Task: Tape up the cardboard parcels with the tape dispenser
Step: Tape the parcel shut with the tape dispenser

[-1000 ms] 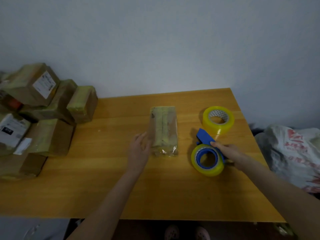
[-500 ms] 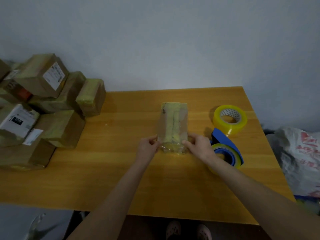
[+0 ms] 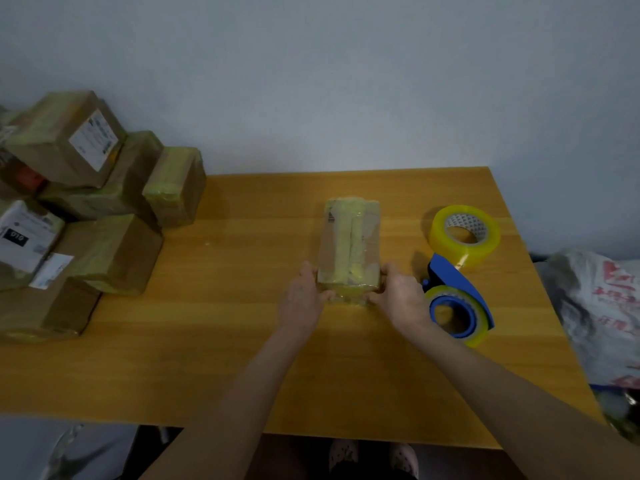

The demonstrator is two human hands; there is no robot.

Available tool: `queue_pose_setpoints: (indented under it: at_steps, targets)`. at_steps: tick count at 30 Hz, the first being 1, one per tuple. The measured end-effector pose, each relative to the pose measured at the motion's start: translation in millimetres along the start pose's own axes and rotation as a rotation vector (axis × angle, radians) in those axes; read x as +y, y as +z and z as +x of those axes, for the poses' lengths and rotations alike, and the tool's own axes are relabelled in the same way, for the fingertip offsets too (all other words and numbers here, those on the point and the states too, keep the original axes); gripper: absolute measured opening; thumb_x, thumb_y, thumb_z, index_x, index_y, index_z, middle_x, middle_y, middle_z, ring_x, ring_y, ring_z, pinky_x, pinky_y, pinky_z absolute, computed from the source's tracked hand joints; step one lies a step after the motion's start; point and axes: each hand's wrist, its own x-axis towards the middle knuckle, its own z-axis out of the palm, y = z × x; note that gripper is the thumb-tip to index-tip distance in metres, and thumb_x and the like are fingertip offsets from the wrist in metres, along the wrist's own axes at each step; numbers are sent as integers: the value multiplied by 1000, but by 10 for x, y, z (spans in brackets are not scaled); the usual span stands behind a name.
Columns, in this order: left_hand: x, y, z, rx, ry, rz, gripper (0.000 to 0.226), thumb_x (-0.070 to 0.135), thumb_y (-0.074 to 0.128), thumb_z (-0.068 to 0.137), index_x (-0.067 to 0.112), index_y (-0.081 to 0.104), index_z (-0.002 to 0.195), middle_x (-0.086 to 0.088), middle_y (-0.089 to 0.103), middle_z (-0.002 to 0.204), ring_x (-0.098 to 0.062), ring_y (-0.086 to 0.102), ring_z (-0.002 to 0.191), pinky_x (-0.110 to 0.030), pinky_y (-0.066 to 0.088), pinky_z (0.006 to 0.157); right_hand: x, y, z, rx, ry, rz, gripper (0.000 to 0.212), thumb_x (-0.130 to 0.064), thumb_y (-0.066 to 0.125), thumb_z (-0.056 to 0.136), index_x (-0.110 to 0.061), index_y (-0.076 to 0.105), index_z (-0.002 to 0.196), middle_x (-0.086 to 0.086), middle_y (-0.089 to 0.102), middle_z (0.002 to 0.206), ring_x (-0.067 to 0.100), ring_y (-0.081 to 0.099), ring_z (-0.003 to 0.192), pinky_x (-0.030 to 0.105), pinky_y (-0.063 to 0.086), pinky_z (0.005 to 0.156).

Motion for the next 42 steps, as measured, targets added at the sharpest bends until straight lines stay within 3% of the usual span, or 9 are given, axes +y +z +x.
queue_pose_setpoints:
  at_steps: [8,14,19,22,25,28,32,36,42]
  targets:
    - [57,-61,86,-177,61,-13,99,36,74,80,12,10,152,-12,36,148,-28,38,133,-41,37,106,-84,-47,53,12,-97,-191,104,-79,56,70,-18,19,146,7,58,122,28,64,95,33,43,57]
    - [-26,-46,22,-119,70,-21,81,15,65,89,17,13,152,-13,64,119,-26,62,101,-37,50,90,26,-7,135,-73,-124,-102,100,-43,75,80,-17,10,151,11,66,109,28,64,90,38,53,68]
    - [-39,-138,109,-243,125,-4,72,1,49,93,19,14,153,-12,56,132,-29,55,116,-40,46,95,-15,21,79,-34,-85,4,106,-30,77,81,-23,1,154,10,67,105,28,65,87,42,57,70]
    - [29,-278,248,-197,70,134,64,7,42,97,9,12,152,-13,33,151,-28,33,137,-40,32,110,-144,73,0,-213,-112,115,119,-21,78,79,-24,-15,152,7,67,108,26,66,92,38,56,73]
    - [219,-352,343,-47,200,355,60,25,38,99,9,13,152,-10,16,159,-25,13,146,-40,15,119,-193,62,-94,-348,-185,51,98,-24,73,84,-24,3,154,3,68,98,20,65,86,38,57,69]
    - [404,-206,329,-203,244,507,81,56,39,94,13,3,153,-11,2,160,-27,3,147,-45,10,118,-109,-158,-61,-183,-240,-66,47,-34,63,90,-27,49,135,-11,60,81,13,59,78,33,54,66]
    - [392,-183,442,-242,408,637,58,41,40,99,26,20,151,0,14,160,-22,14,146,-40,23,115,95,-519,28,13,-160,-37,36,-37,63,90,-25,55,124,-10,53,81,13,56,79,29,46,62]
    - [196,-447,480,-332,571,679,66,0,48,93,36,30,146,17,22,155,-11,20,144,-33,42,103,192,-726,123,79,-121,7,54,-37,64,91,-23,43,138,1,53,119,19,56,104,35,51,80]
    - [24,-581,259,22,492,406,38,-3,56,85,19,65,115,-5,43,145,-27,48,124,-39,45,96,42,-726,317,26,-110,18,76,-47,56,93,-18,18,153,6,30,153,26,35,137,39,39,106]
